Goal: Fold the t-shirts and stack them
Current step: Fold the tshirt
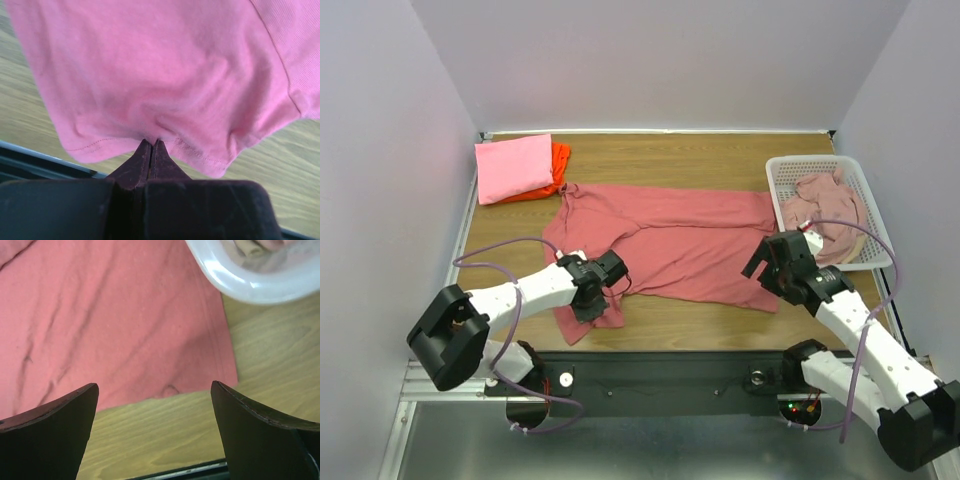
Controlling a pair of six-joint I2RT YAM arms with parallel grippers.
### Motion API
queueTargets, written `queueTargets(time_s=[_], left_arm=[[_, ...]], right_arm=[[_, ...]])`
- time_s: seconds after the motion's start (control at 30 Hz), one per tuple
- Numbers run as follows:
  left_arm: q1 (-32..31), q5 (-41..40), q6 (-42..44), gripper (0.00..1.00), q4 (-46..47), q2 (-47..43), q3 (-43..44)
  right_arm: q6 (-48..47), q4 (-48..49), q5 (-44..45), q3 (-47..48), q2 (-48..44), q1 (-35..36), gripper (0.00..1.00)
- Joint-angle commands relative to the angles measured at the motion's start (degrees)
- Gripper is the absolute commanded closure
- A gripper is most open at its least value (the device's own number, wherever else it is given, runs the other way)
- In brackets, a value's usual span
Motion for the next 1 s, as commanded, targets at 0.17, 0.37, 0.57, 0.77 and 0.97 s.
queueTargets(time_s=[0.17,0.37,0.57,0.77,0.97], left_arm=[[-0.2,2.37,6.6,1.0,3.5,-4.51,-0.6],[-0.2,-0.7,8.01,1.0,-0.35,-1.7,0.45],[-0.11,-0.88,9.15,1.0,0.79,-2.14,0.54],[-0.11,-0.96,9.25,1.0,0.61,-2.05,0.89],[0.5,-0.79,9.68,1.0,0.96,-2.05,0.89]], right_arm=[[14.23,-5.03,-0.93,-6.03,1.34,0.08,0.0],[18.28,-2.93,4.43,-7.61,2.05,0.08,0.06],[17.84,1.03,6.19,-8.22,5.39,0.08,0.22],[16.52,5.08,6.45,-9.11,12.06,0.08,0.27],[15.56,8.59,5.41,-10.34,14.36,0.08,0.42]])
